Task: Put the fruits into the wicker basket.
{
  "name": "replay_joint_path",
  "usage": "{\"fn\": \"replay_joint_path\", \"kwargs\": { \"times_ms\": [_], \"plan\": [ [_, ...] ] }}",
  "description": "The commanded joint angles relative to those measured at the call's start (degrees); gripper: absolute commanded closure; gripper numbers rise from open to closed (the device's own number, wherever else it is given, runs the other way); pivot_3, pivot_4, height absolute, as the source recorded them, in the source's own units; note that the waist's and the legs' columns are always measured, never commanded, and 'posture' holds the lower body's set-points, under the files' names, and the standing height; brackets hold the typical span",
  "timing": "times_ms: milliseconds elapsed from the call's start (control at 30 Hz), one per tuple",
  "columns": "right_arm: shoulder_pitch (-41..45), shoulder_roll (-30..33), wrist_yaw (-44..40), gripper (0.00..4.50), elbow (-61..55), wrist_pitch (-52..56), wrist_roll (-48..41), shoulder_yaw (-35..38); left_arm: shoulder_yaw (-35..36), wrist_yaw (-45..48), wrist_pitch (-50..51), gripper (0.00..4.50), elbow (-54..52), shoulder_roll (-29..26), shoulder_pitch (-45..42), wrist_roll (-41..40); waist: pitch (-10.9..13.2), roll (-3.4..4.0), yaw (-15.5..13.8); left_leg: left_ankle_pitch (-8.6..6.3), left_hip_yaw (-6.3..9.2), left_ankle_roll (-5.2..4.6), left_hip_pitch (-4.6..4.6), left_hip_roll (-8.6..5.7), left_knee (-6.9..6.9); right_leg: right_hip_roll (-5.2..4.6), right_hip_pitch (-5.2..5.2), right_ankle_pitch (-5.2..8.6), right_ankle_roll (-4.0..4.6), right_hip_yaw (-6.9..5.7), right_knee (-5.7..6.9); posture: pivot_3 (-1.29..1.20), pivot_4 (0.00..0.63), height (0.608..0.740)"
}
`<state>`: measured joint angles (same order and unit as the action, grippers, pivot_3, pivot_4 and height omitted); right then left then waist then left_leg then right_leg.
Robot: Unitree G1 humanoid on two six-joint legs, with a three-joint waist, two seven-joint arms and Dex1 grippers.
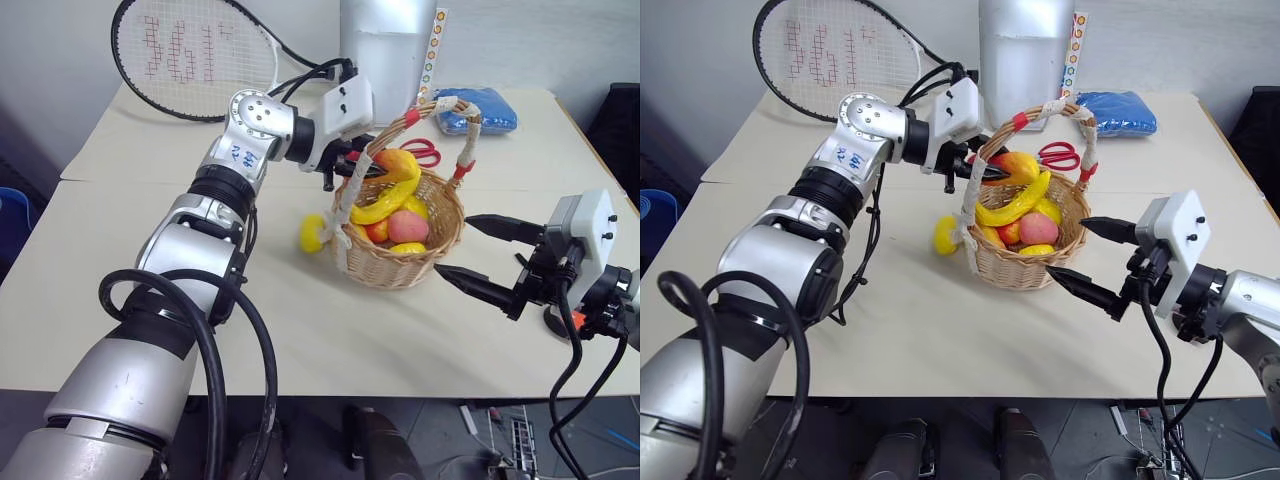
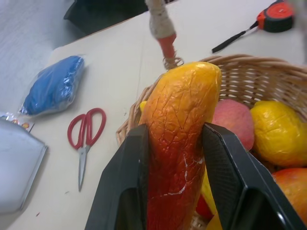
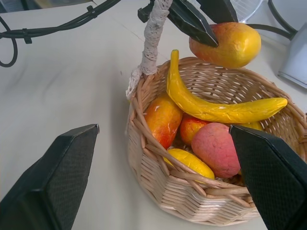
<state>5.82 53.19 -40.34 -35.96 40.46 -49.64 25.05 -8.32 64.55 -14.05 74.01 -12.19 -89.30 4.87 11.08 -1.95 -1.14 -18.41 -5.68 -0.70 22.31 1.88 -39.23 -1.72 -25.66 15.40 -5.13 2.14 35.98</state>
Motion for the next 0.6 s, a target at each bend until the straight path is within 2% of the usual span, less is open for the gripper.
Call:
{"fn": "replay_joint_path", "kwargs": {
  "times_ms": [33, 133, 233, 400, 467, 600],
  "plan": [
    [0.39, -0.62, 0.69, 0.0, -1.5, -0.74, -0.72, 1.19, 0.82, -0.84, -1.86, 1.63, -0.31, -0.57, -1.1, 0.75, 0.0, 0.0, 0.07, 0.0, 0.0, 0.0, 0.0, 0.0, 0.0, 0.01, 0.0, 0.0, 0.0, 0.01, 0.0, 0.0, 0.15, 0.74],
    [0.51, -0.73, 0.65, 0.0, -1.37, -0.87, -0.69, 0.78, 1.75, -2.16, -2.42, 0.75, -0.3, -2.79, -0.84, 0.78, 0.0, 0.0, 0.07, 0.0, 0.02, 0.0, 0.0, 0.01, 0.0, 0.01, 0.0, 0.0, 0.0, 0.0, 0.01, 0.0, 0.15, 0.74],
    [0.53, -0.74, 0.37, 0.0, -1.41, -0.87, -0.64, 0.37, 3.11, -1.3, -2.72, 0.75, -0.99, -7.05, -0.28, 0.17, 0.0, 0.0, 0.47, 0.0, 0.01, 0.0, -0.01, 0.02, 0.0, 0.01, 0.0, 0.0, -0.01, 0.01, 0.03, 0.0, 0.15, 0.74],
    [0.75, -0.64, -0.59, 0.0, -0.94, -0.94, -0.47, -0.52, 5.6, 5.5, -1.75, 0.75, -6.08, -15.86, 3.7, -2.05, -0.01, 0.02, 1.18, 0.01, 0.02, 0.01, -0.03, 0.09, 0.01, 0.01, 0.0, 0.0, 0.0, -0.03, 0.09, 0.0, 0.15, 0.74],
    [1.11, -0.46, -1.17, 0.0, -0.57, -0.99, -0.37, -1.08, 6.54, 8.32, 1.41, 0.75, -11.3, -19.33, 7.26, -3.58, -0.02, 0.04, 1.34, 0.02, 0.01, 0.03, -0.03, 0.1, 0.01, 0.0, 0.0, 0.0, 0.0, -0.04, 0.12, 0.0, 0.15, 0.74],
    [1.46, 0.1, -2.45, 0.0, 0.0, -1.08, -0.21, -1.57, 8.43, 12.57, 15.43, 0.75, -35.51, -26.33, 21.39, -8.61, -0.03, 0.05, 1.37, 0.05, -0.03, 0.1, -0.09, 0.4, -0.01, -0.06, -0.01, 0.03, 0.05, -0.03, 0.5, 0.0, 0.15, 0.74]
  ]
}}
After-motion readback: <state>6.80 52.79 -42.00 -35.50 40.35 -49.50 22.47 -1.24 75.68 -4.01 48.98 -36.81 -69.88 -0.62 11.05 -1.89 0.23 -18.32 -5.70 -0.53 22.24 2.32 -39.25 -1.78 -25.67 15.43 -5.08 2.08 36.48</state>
